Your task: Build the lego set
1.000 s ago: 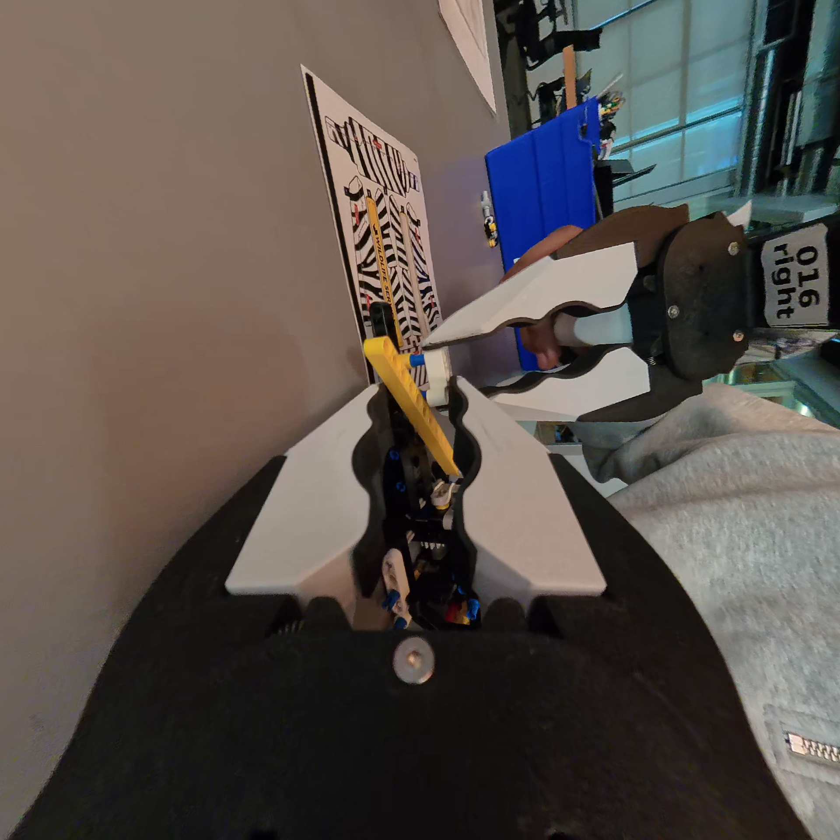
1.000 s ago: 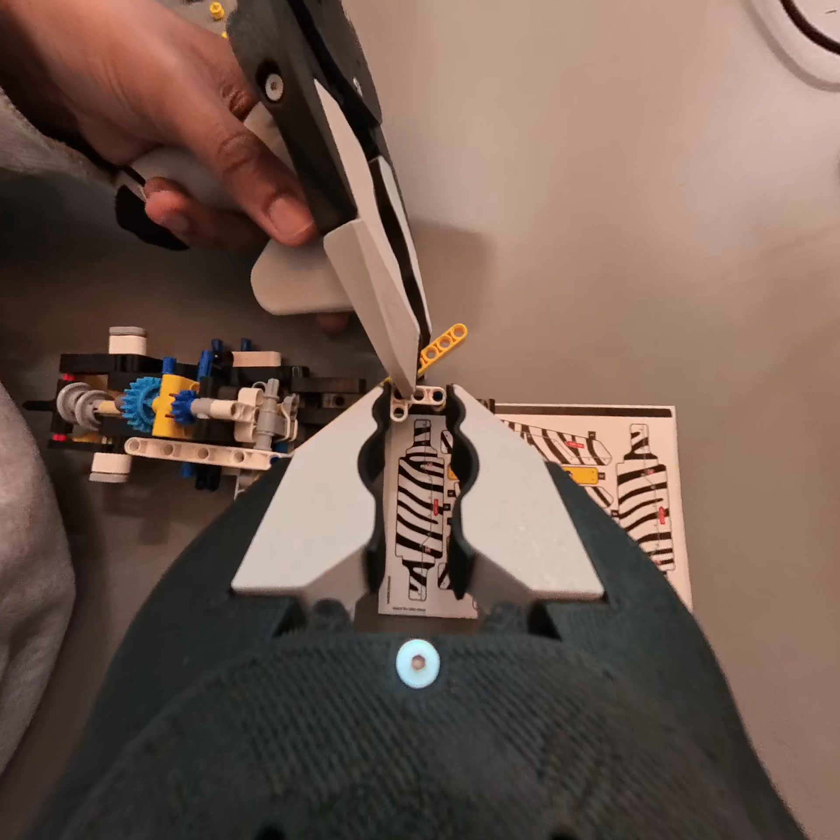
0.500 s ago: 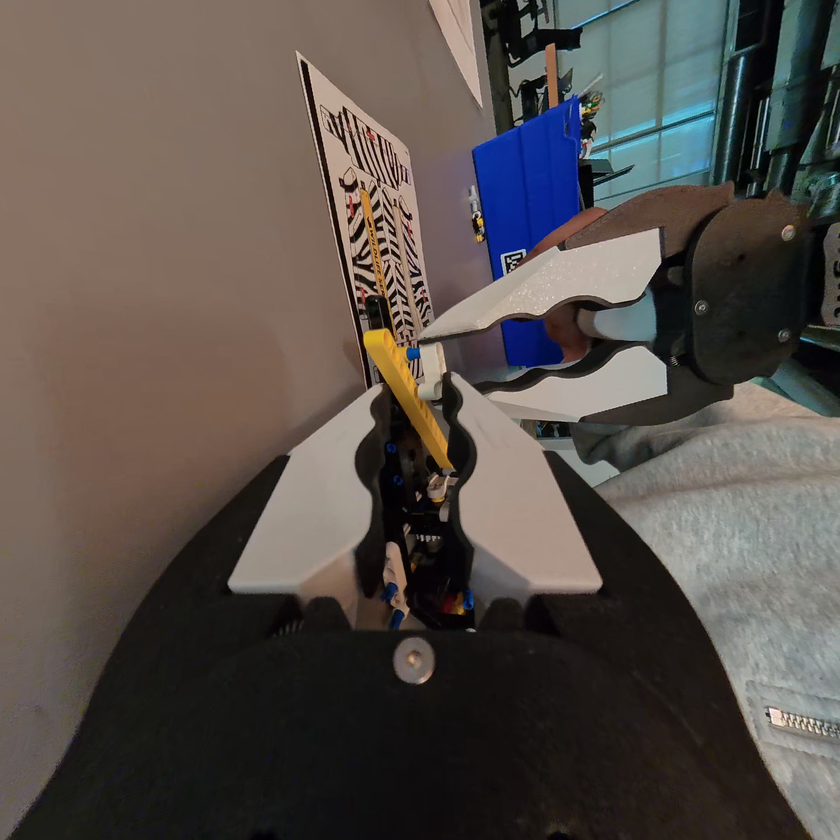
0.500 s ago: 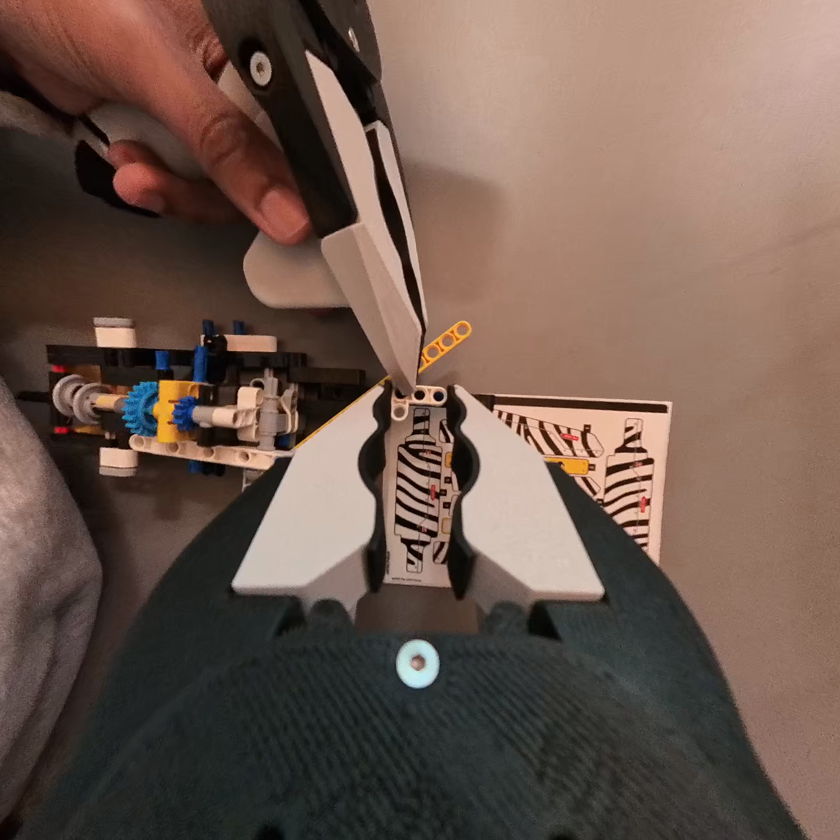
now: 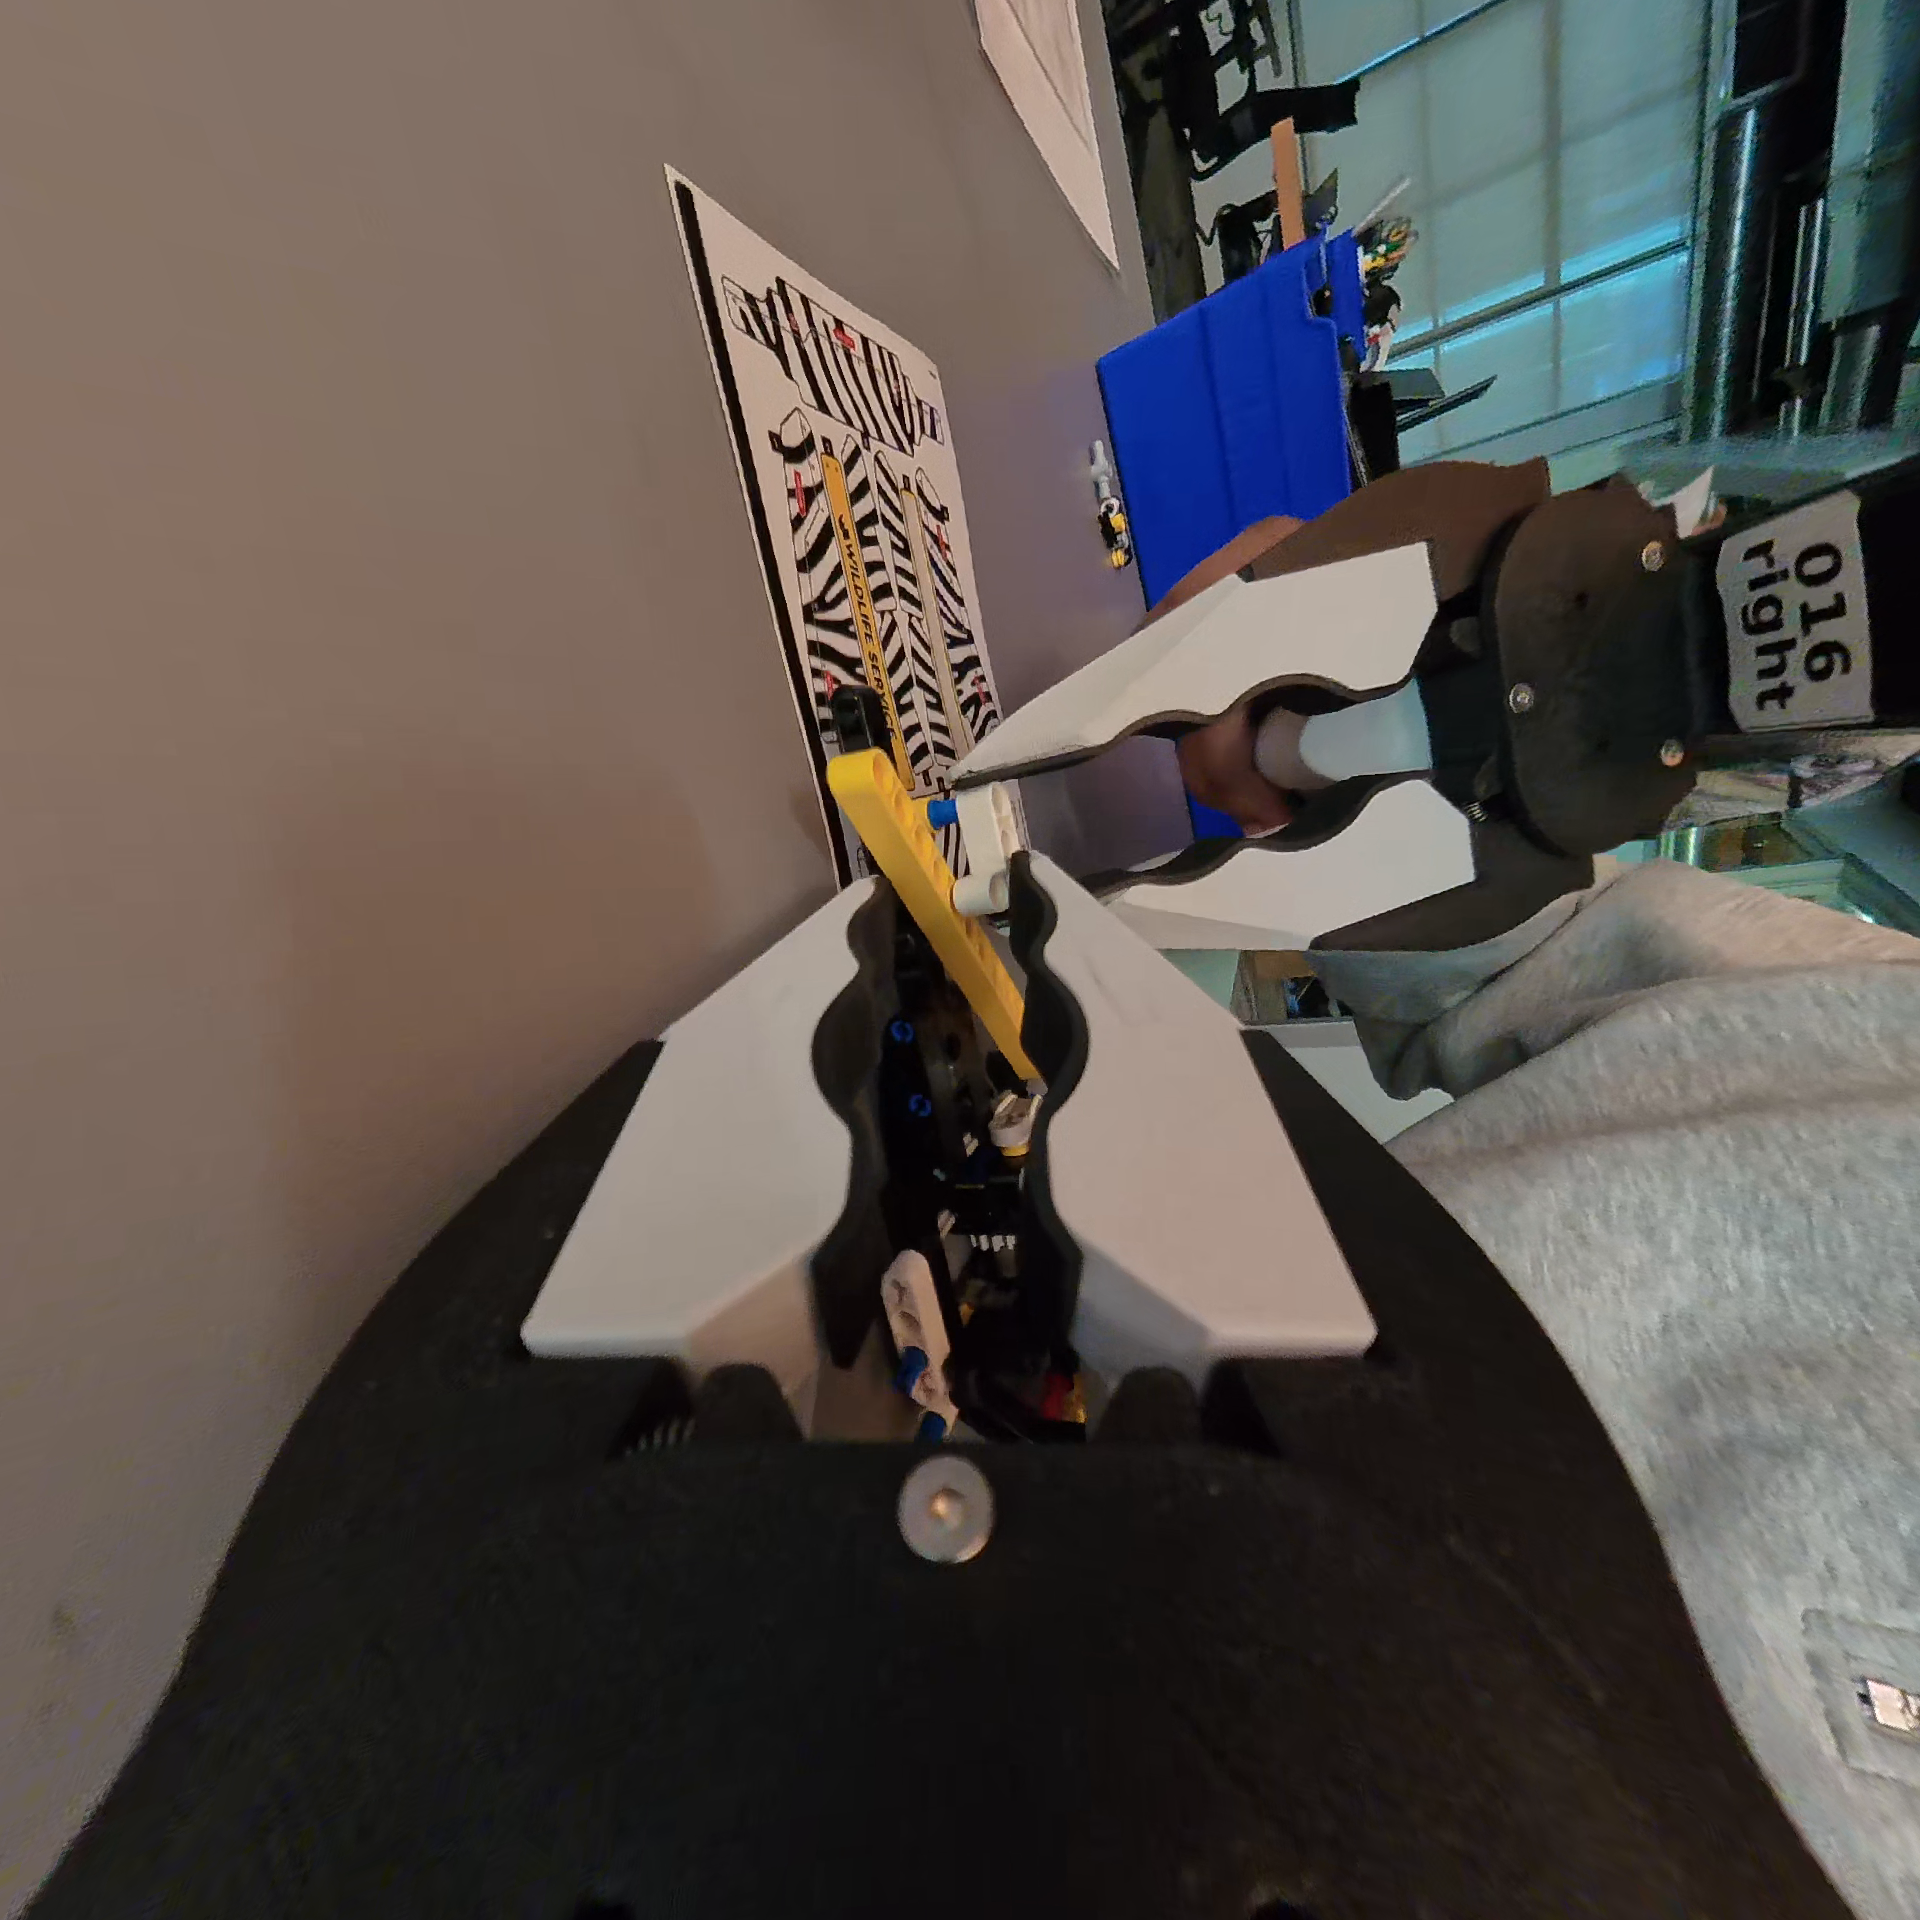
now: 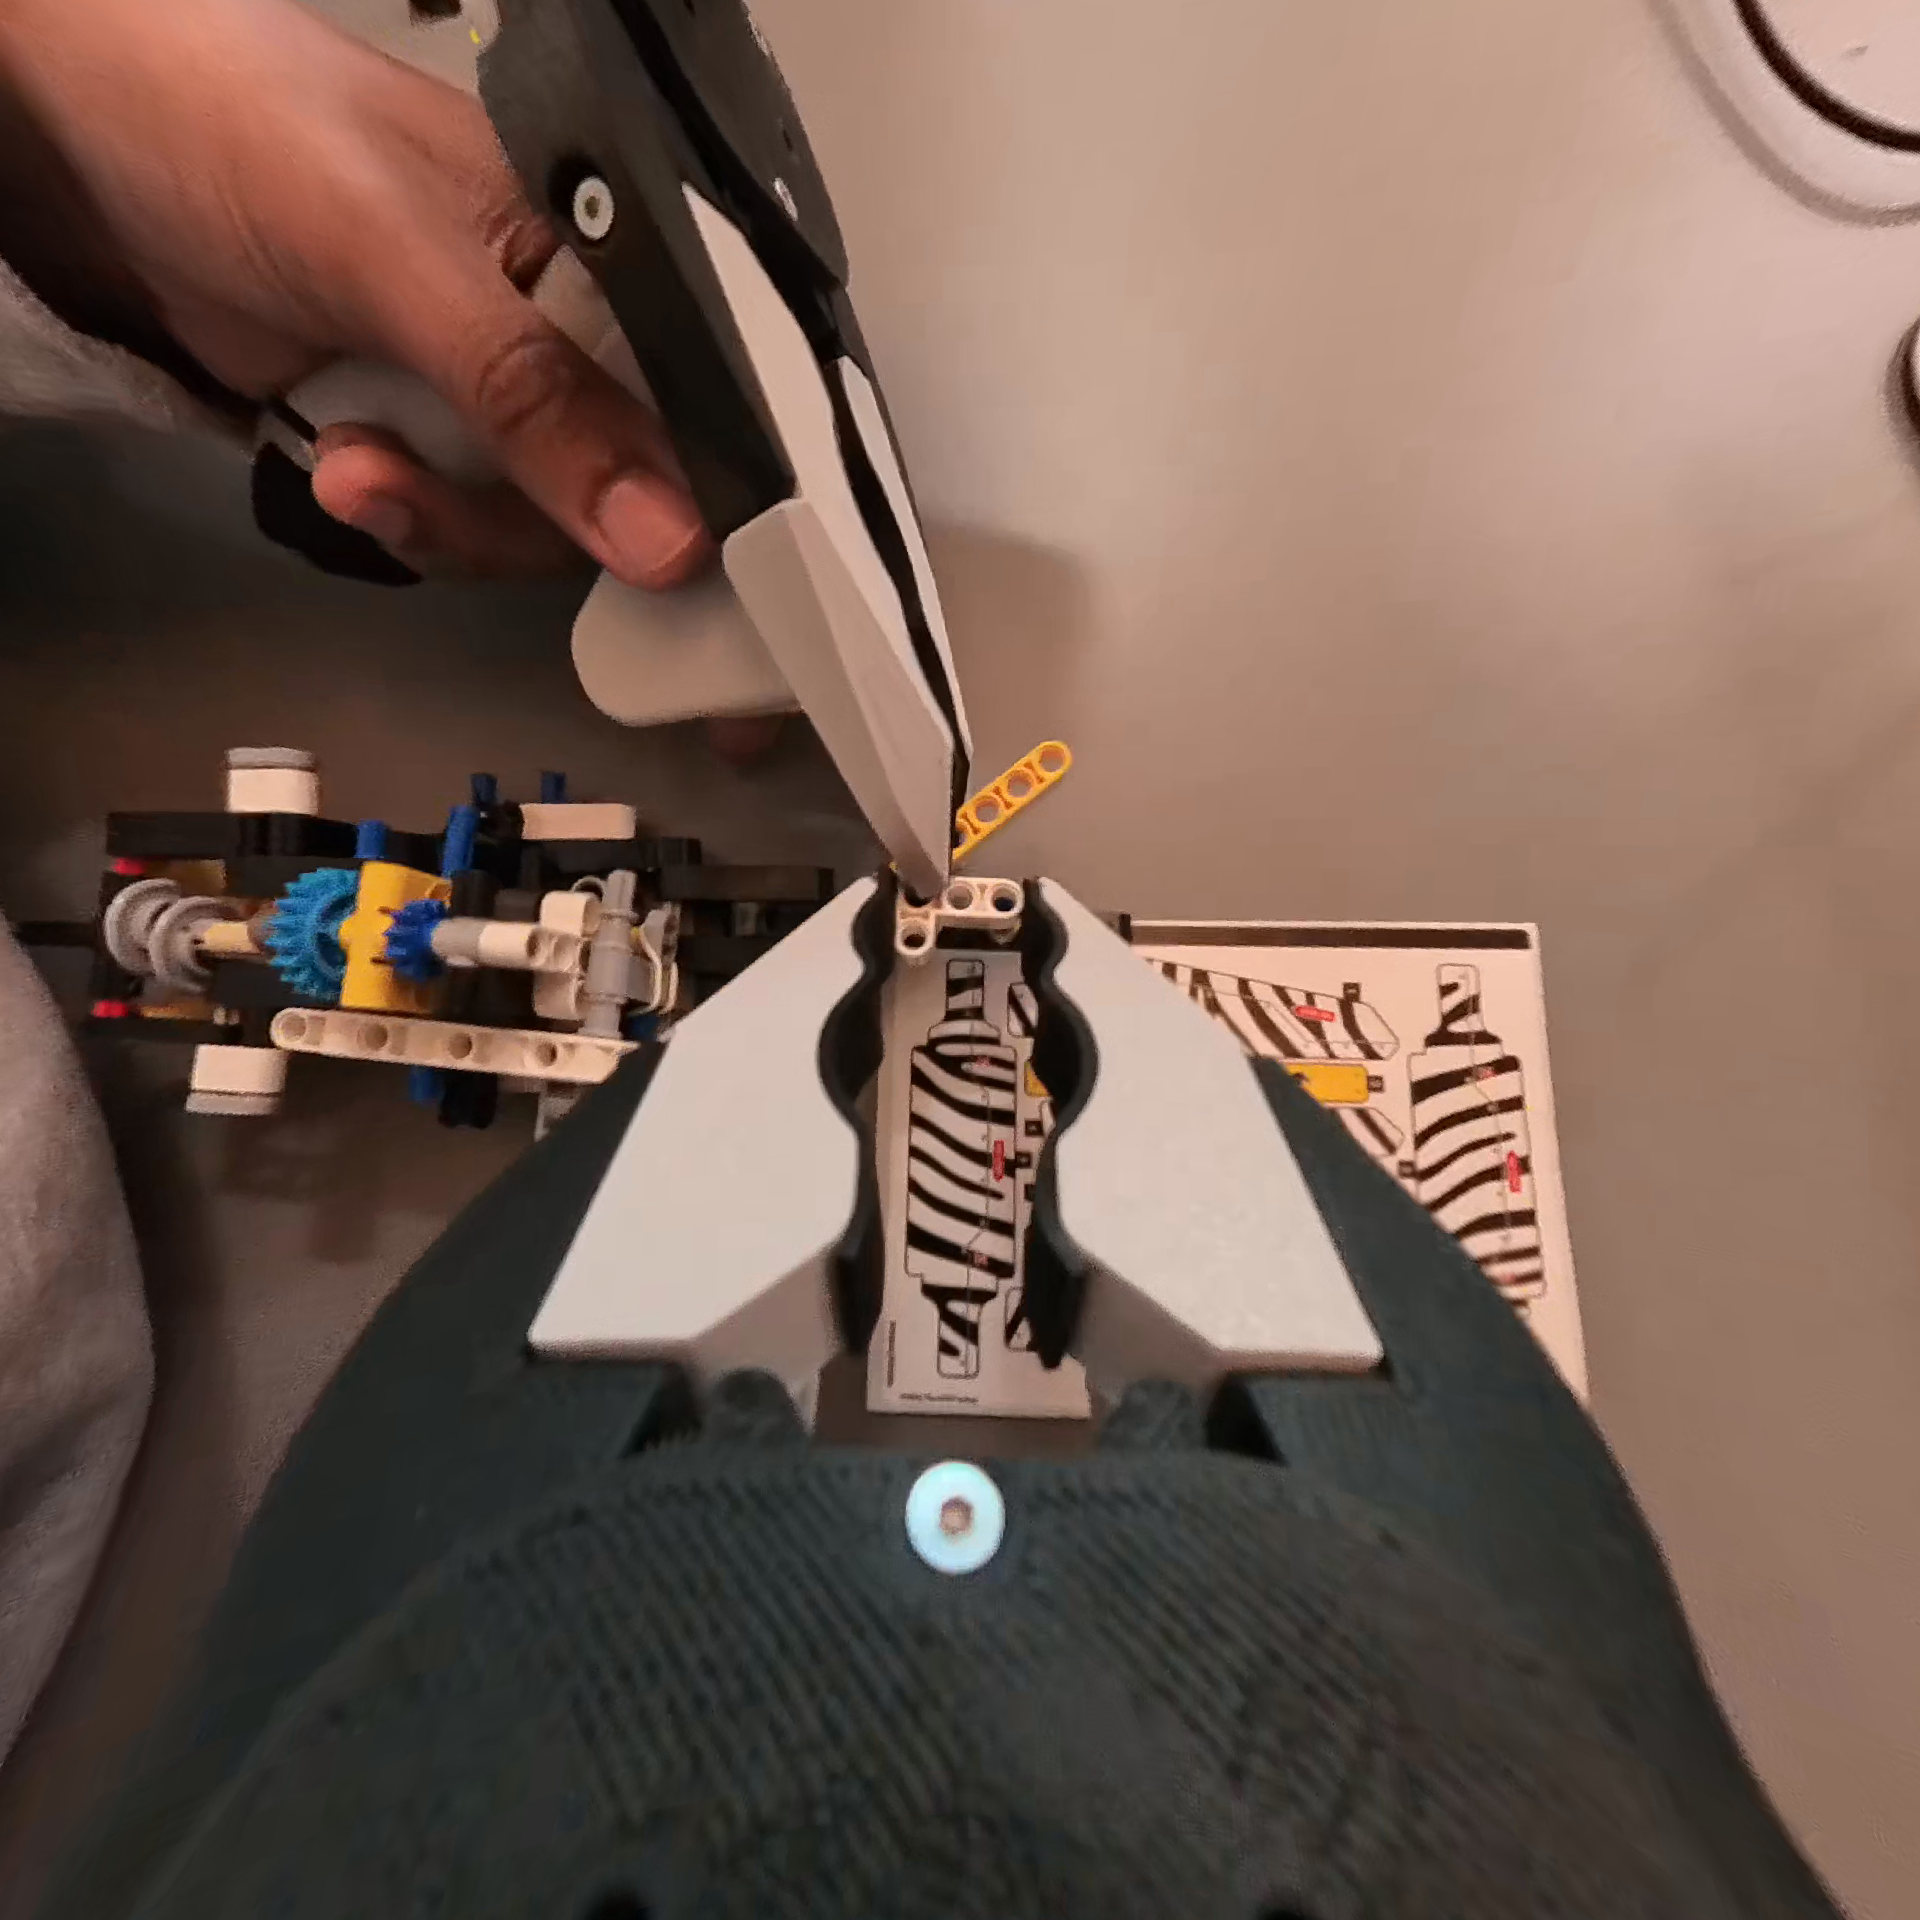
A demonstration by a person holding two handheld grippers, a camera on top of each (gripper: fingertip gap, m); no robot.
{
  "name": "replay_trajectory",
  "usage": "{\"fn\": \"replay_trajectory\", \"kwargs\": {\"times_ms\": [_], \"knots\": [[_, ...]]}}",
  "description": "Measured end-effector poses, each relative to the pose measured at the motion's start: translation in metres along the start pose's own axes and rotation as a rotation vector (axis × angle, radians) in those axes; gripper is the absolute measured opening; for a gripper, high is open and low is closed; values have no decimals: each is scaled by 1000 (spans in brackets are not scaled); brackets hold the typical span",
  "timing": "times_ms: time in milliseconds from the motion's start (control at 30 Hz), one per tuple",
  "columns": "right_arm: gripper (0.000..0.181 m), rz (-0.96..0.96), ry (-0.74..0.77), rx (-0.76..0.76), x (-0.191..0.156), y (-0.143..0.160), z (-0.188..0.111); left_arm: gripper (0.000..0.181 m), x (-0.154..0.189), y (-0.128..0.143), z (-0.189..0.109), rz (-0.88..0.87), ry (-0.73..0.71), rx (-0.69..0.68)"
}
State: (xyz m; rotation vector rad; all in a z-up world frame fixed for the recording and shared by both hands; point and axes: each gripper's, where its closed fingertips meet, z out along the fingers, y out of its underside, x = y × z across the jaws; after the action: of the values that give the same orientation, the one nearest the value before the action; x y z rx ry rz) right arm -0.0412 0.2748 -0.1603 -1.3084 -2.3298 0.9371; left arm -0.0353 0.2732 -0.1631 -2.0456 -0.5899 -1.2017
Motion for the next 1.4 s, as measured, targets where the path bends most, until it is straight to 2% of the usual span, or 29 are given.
{"fn": "replay_trajectory", "kwargs": {"times_ms": [233,600,1400], "knots": [[24,-10,18,80,1,0,0,22,0,0,1,25,-17,13],[24,-53,62,84,1,1,1,23,-1,2,2,27,-30,7],[24,-2,8,-21,1,5,5,20,-3,1,2,10,-28,-1]]}}
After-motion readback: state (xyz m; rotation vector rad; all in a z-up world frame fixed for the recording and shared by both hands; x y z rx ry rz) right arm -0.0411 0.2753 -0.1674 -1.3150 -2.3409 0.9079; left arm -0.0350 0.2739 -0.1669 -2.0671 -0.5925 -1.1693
